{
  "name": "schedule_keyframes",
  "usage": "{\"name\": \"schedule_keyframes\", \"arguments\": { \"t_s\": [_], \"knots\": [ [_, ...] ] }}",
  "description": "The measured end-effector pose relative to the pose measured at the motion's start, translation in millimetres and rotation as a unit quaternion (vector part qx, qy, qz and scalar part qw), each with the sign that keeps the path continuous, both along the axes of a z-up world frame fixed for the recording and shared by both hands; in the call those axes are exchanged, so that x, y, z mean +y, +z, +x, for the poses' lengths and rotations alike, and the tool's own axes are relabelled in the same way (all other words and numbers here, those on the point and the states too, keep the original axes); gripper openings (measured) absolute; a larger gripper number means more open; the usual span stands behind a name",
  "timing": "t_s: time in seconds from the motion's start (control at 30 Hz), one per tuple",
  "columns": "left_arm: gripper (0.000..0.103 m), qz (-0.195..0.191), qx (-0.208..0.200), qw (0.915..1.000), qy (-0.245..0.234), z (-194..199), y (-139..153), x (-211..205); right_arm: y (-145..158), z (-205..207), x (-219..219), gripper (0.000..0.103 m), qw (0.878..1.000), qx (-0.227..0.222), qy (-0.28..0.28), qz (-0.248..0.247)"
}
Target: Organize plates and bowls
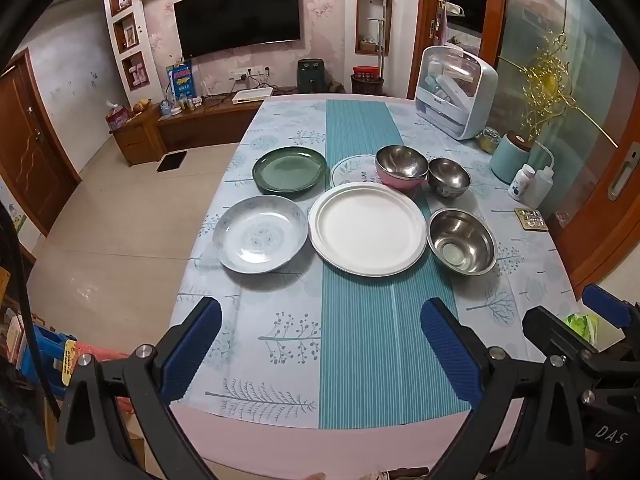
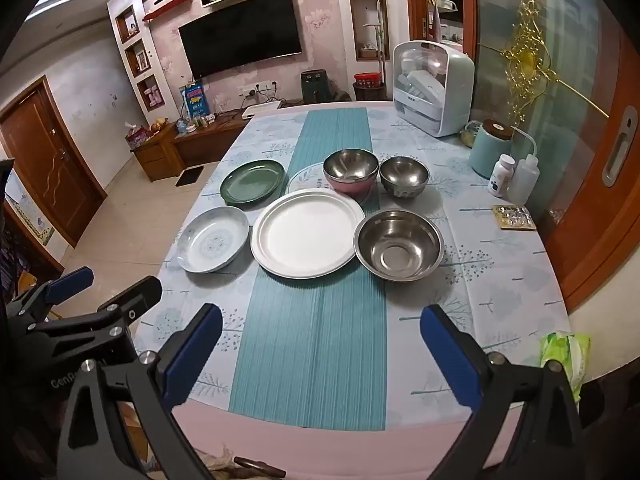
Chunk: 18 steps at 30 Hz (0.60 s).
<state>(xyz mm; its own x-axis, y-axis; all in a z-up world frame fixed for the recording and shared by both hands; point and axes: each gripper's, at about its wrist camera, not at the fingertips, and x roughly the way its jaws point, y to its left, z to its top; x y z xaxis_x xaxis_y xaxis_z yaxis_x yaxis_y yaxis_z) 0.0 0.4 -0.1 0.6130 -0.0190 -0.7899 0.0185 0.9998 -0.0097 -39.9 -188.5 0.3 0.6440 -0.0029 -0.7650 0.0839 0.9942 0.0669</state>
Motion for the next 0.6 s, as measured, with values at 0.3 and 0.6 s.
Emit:
{"name": "schedule_keyframes", "arguments": {
  "t_s": [0.3, 0.6],
  "knots": [
    [0.099, -0.005, -0.004, 0.9999, -0.008, 4.5, 2.2, 0.0, -0.7, -0.6, 1.3, 0.100, 1.000, -0.001, 0.000, 0.002],
    [0.099, -0.006, -0.001, 0.9999, -0.010, -3.5, -1.7, 1.2, -3.7, -0.4, 2.5, 0.100, 1.000, 0.001, 0.001, 0.005]
  ]
}}
